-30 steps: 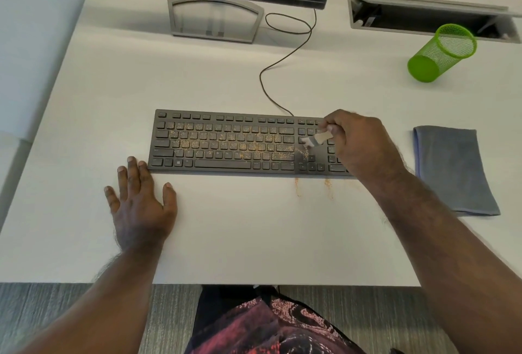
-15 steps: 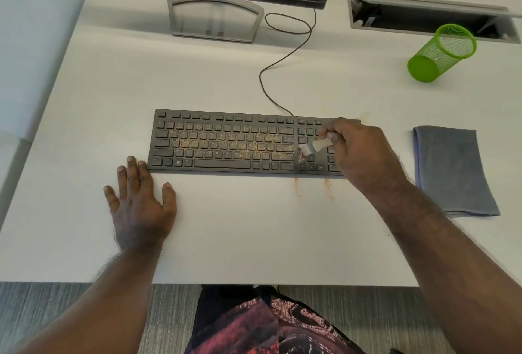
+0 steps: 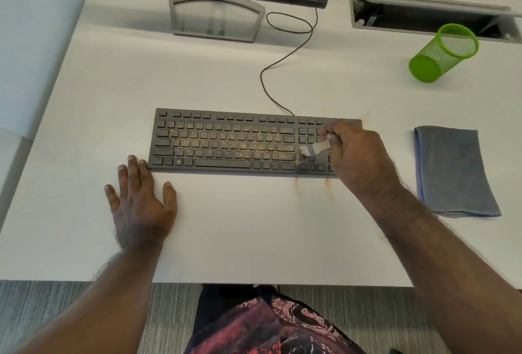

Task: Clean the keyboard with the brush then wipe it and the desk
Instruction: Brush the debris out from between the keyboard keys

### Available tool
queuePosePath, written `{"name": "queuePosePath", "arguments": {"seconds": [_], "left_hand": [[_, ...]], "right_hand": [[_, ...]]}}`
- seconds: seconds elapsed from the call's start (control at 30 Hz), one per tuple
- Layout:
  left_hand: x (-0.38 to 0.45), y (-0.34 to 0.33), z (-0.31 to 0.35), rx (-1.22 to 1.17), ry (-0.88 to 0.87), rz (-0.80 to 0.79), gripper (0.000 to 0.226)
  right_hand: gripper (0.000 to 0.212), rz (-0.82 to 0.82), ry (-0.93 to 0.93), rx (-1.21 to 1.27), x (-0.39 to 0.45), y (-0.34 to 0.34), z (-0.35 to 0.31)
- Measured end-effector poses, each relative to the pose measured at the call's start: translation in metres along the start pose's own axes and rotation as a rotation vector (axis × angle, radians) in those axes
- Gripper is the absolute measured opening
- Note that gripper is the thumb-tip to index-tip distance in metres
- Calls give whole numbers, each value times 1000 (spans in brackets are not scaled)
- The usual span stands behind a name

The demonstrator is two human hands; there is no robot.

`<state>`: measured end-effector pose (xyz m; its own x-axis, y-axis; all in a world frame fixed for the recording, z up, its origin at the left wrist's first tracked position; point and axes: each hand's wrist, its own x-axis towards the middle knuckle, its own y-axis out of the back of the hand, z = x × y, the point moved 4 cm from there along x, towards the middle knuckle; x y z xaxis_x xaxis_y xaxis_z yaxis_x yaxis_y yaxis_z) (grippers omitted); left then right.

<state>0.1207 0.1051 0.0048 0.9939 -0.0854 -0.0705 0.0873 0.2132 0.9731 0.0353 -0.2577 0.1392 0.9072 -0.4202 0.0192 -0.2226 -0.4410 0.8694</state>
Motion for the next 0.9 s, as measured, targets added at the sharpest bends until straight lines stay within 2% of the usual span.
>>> {"name": "queuePosePath", "arguments": {"seconds": [0.1, 0.3, 0.5, 0.7, 0.9], "left_hand": [[0, 0, 0, -5, 2, 8, 79], [-1, 1, 1, -5, 0, 11, 79], [0, 1, 1, 1, 2, 5, 79], [0, 1, 0, 9, 0, -1, 79], [0, 1, 0, 6, 2, -3, 79]], "right_hand": [[20, -59, 13, 18, -4, -6, -3], [22, 45, -39, 42, 3, -1, -4], [22, -74, -83, -47, 6, -6, -8], [22, 60, -103, 54, 12, 1, -10], [23, -102, -137, -32, 10, -10, -13]]}}
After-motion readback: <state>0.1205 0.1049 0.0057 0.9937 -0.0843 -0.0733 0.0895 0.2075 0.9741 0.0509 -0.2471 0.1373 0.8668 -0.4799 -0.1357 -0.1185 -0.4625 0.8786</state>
